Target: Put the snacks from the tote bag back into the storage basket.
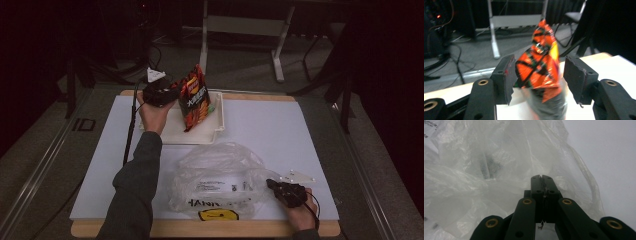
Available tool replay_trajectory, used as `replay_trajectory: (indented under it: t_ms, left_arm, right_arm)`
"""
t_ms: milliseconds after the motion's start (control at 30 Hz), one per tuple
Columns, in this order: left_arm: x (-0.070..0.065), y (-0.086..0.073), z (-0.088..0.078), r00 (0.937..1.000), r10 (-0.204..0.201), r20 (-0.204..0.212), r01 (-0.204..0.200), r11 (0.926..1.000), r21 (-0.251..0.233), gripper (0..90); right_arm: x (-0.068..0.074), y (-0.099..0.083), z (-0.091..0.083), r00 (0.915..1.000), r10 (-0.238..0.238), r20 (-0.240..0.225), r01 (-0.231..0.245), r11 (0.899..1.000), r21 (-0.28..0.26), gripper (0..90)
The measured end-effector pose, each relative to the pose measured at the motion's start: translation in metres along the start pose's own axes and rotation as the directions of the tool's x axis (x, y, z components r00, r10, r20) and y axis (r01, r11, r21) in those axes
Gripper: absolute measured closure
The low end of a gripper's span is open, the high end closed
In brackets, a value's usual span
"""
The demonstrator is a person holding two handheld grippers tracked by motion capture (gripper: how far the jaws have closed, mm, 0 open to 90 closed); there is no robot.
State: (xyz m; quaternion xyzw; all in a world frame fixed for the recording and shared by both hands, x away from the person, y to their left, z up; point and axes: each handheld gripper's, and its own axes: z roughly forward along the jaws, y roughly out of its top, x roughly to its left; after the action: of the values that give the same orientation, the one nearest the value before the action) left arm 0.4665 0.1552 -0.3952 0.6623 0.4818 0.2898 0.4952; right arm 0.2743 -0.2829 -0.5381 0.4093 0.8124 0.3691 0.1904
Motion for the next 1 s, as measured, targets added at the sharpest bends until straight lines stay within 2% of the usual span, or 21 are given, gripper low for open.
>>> replay_trajectory:
  t_ms: [33, 67, 100, 133, 233, 300, 333, 367, 400, 433, 467, 500, 667, 733, 767, 900, 1000]
  left_arm:
    - [-0.003, 0.001, -0.002, 0.9995, 0.006, 0.030, -0.006, 1.0000, -0.008, 49.7]
    - [-0.003, 0.001, -0.002, 0.9995, 0.006, 0.030, -0.006, 1.0000, -0.008, 51.3]
    - [-0.004, 0.001, -0.002, 0.9979, 0.007, 0.065, -0.007, 1.0000, -0.001, 53.6]
    - [-0.005, 0.000, -0.002, 0.9968, 0.007, 0.080, -0.008, 0.9999, 0.008, 55.6]
    - [-0.007, -0.003, -0.001, 0.9932, 0.017, 0.116, -0.020, 0.9995, 0.026, 60.5]
    - [-0.008, -0.003, -0.001, 0.9925, 0.019, 0.121, -0.022, 0.9993, 0.029, 63.5]
    - [-0.010, -0.006, 0.000, 0.9897, 0.030, 0.140, -0.036, 0.9985, 0.042, 65.8]
    - [-0.010, -0.006, 0.000, 0.9897, 0.030, 0.140, -0.036, 0.9985, 0.042, 67.1]
    - [-0.013, -0.008, 0.001, 0.9866, 0.044, 0.157, -0.054, 0.9968, 0.059, 68.4]
    - [-0.013, -0.008, 0.001, 0.9866, 0.044, 0.157, -0.054, 0.9968, 0.059, 69.8]
    - [-0.015, -0.012, 0.003, 0.9839, 0.048, 0.173, -0.060, 0.9957, 0.070, 71.7]
    - [-0.015, -0.012, 0.003, 0.9839, 0.048, 0.173, -0.060, 0.9957, 0.070, 72.8]
    - [-0.024, -0.023, 0.010, 0.9741, 0.077, 0.213, -0.104, 0.9875, 0.118, 80.7]
    - [-0.024, -0.023, 0.010, 0.9741, 0.077, 0.213, -0.104, 0.9875, 0.118, 82.0]
    - [-0.030, -0.026, 0.014, 0.9677, 0.098, 0.232, -0.131, 0.9829, 0.129, 85.4]
    - [-0.034, -0.031, 0.018, 0.9664, 0.098, 0.238, -0.133, 0.9818, 0.136, 90.0]
    - [-0.038, -0.039, 0.023, 0.9695, 0.105, 0.221, -0.141, 0.9783, 0.152, 90.0]
  right_arm:
    - [0.000, 0.000, 0.000, 1.0000, 0.000, 0.000, 0.000, 1.000, 0.000, 88.3]
    - [0.000, 0.000, 0.000, 1.0000, 0.000, 0.001, 0.000, 1.000, 0.000, 88.3]
    - [0.000, 0.000, 0.000, 1.0000, 0.000, 0.000, 0.000, 1.000, 0.000, 88.3]
    - [0.000, 0.000, 0.000, 1.0000, -0.001, 0.001, 0.001, 1.000, 0.000, 88.2]
    - [0.000, 0.000, 0.000, 1.0000, -0.001, 0.002, 0.001, 1.000, 0.000, 88.2]
    - [0.000, 0.000, 0.000, 1.0000, -0.002, 0.003, 0.002, 1.000, 0.000, 88.2]
    - [0.000, 0.000, 0.000, 1.0000, -0.001, 0.002, 0.001, 1.000, 0.000, 88.2]
    - [0.000, 0.000, 0.000, 1.0000, -0.001, 0.002, 0.001, 1.000, 0.000, 88.3]
    - [0.000, 0.000, 0.000, 1.0000, -0.002, 0.003, 0.002, 1.000, 0.000, 88.3]
    - [0.000, 0.000, 0.000, 1.0000, -0.003, 0.004, 0.003, 1.000, 0.000, 88.3]
    - [0.000, 0.000, 0.000, 1.0000, -0.002, 0.003, 0.002, 1.000, 0.000, 88.3]
    - [0.000, 0.000, 0.000, 1.0000, -0.002, 0.003, 0.002, 1.000, 0.000, 88.3]
    - [0.000, 0.000, 0.000, 1.0000, -0.003, 0.004, 0.003, 1.000, 0.001, 88.2]
    - [0.000, 0.000, 0.000, 1.0000, -0.003, 0.004, 0.003, 1.000, 0.000, 88.2]
    - [0.000, 0.000, 0.000, 1.0000, -0.003, 0.004, 0.003, 1.000, 0.000, 88.3]
    - [0.000, 0.000, 0.000, 1.0000, -0.003, 0.004, 0.003, 1.000, 0.001, 88.3]
    - [0.001, 0.000, 0.000, 1.0000, -0.004, 0.004, 0.004, 1.000, 0.002, 88.3]
